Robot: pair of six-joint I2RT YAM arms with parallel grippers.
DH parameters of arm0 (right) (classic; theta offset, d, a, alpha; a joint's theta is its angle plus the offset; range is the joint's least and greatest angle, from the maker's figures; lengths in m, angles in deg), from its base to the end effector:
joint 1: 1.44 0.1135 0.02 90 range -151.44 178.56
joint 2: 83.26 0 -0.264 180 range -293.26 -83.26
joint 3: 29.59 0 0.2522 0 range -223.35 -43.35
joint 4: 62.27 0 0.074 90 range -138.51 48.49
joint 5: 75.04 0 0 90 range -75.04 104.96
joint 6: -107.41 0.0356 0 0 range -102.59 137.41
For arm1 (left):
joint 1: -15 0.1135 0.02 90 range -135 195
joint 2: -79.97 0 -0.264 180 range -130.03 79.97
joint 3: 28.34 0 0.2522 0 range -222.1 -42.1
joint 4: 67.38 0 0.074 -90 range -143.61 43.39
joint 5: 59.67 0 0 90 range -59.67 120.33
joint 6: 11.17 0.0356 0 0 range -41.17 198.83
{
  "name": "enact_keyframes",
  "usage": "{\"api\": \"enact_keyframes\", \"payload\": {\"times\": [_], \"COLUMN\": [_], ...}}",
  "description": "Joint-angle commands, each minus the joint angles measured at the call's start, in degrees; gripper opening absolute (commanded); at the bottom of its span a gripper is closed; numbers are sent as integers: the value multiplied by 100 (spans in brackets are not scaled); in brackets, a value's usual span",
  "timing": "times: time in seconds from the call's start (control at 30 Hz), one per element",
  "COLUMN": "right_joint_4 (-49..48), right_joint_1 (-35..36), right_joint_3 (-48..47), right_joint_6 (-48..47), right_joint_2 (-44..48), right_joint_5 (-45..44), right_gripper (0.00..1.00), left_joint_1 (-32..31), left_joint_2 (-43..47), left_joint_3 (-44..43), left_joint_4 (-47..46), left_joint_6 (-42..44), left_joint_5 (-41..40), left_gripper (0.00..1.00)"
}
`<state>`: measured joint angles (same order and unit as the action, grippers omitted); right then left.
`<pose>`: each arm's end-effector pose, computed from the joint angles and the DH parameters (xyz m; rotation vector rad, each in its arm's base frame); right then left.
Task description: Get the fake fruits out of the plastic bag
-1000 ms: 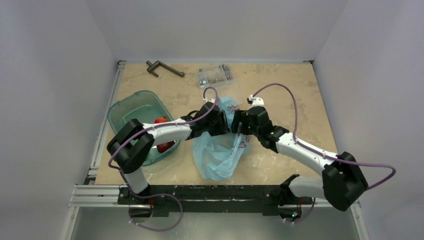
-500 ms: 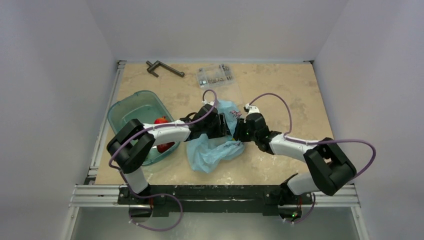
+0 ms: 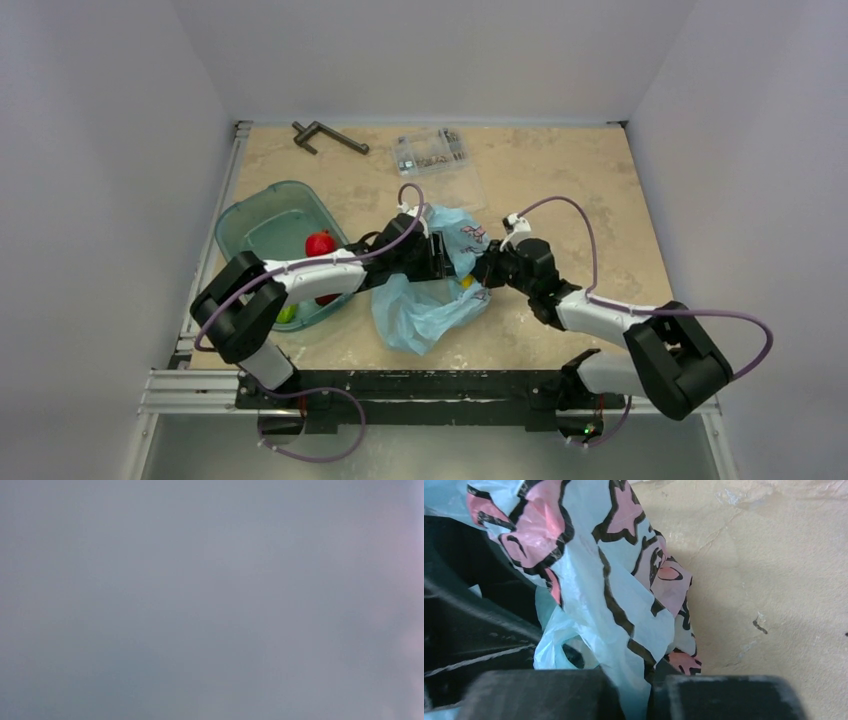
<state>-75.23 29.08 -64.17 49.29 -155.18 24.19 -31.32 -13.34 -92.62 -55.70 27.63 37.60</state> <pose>0.2021 0.1258 0.1664 -0.0841 2.0943 0.8436 0.2306 -0.2480 0.1834 -0.0336 2.4951 -0.9649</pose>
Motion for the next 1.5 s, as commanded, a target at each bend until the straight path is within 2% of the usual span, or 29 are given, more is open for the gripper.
{"api": "enact_keyframes", "payload": {"times": [0.0,0.07,0.17,0.27,0.4,0.53,0.67,0.8,0.9,1.07,1.23,1.27,1.37,1.47], "right_joint_4": [-452,667,2162,3339,4027,4412,4235,3949,3698,3478,3308,3336,3494,3366], "right_joint_1": [-73,-73,-76,-60,22,102,119,125,127,125,129,123,129,129], "right_joint_3": [-116,-668,-1288,-1727,-1785,-1661,-1327,-975,-709,-574,-594,-641,-764,-670], "right_joint_6": [66,-165,-274,-245,-85,100,173,235,274,239,180,148,6,-84], "right_joint_2": [-69,-263,-326,-168,364,806,1259,1185,1122,1088,1238,1282,1405,1448], "right_joint_5": [130,-113,-764,-912,-818,-859,-285,390,423,182,94,54,-39,79], "right_gripper": [13,40,63,75,98,99,99,91,80,42,3,0,0,0], "left_joint_1": [-44,-45,-45,-44,-44,-49,-53,-129,-242,-377,-377,-373,-270,-101], "left_joint_2": [566,791,1033,1228,1511,1839,2113,2349,2040,913,-92,-166,-189,-348], "left_joint_3": [122,-35,-361,-445,-349,-201,-49,195,215,79,-422,-450,-418,-474], "left_joint_4": [-226,107,908,1050,1005,1081,1190,1093,790,-266,-290,-238,182,120], "left_joint_6": [342,568,893,1000,990,957,954,891,740,386,474,531,660,642], "left_joint_5": [114,118,94,293,567,797,1152,1428,1766,2143,2043,1869,814,529], "left_gripper": [59,69,77,81,83,83,83,80,68,52,32,30,25,22]}}
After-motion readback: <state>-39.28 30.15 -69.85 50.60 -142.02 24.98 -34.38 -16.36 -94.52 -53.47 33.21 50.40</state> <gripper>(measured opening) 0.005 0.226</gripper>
